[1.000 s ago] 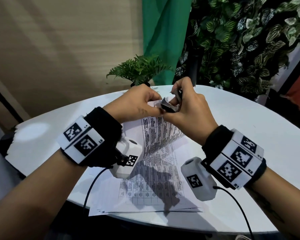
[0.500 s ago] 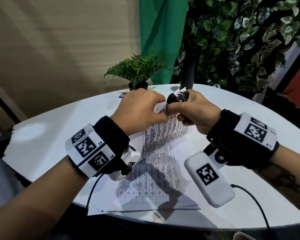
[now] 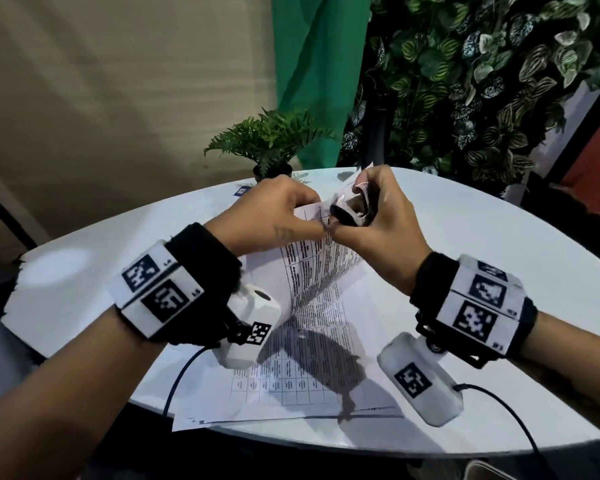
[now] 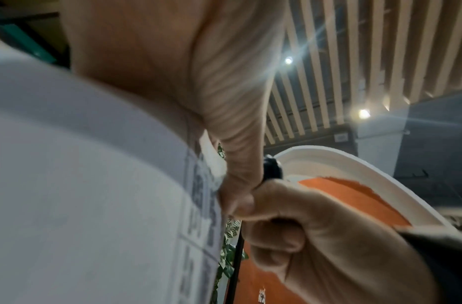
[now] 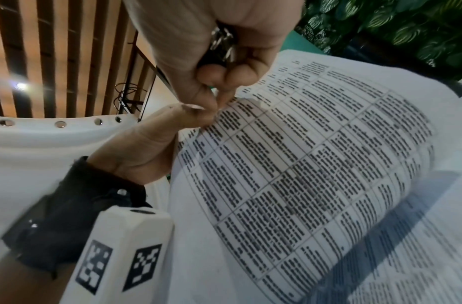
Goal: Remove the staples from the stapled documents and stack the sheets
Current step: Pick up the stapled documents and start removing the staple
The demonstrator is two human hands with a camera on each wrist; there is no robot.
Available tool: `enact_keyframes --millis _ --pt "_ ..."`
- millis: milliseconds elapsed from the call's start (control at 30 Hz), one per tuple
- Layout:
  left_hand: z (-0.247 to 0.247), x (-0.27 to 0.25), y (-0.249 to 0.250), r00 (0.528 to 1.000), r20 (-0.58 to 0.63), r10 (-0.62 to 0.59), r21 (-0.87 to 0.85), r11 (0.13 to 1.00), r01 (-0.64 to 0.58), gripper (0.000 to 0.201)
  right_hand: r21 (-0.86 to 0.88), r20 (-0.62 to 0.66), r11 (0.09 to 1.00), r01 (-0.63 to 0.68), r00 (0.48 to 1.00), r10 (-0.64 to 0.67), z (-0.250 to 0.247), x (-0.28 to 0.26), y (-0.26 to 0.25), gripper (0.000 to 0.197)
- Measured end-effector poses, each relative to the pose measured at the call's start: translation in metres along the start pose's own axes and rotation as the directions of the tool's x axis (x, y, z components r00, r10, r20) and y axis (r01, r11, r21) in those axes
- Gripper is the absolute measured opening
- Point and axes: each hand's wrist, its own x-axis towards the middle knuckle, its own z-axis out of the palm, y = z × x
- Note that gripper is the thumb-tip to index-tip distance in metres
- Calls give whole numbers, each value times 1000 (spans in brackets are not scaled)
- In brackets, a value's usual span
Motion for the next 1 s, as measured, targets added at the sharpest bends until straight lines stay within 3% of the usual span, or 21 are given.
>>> enact_keyframes --millis 167,400,467,567,667,833,900,1000 --pt "-7 3 -3 991 137 2 -220 975 29 13 177 19 984 -27 1000 24 -4 2 4 41" --pt "-14 12 -9 938 347 20 -235 970 67 22 130 106 989 74 990 -88 -6 -5 -2 48" --pt "-16 14 -10 940 341 8 -221 973 71 20 47 95 993 106 989 -110 -12 -5 -2 45" --pt "-21 14 -14 954 300 10 -142 989 35 13 -274 110 958 83 992 -55 -24 -11 9 47" --pt "-25 13 -16 959 284 -1 -48 999 15 28 -450 91 893 -4 995 51 -36 -25 27 46" --pt "-22 13 -9 969 244 38 -38 999 -29 29 -562 12 802 -202 968 252 -51 -26 52 41" --pt "-21 12 -8 977 207 57 -20 998 -54 26 -589 -12 777 -222 964 267 -54 -21 57 42" --pt "-24 10 -9 978 199 68 -18 998 -65 22 -372 -95 894 -249 968 231 -62 -10 55 43"
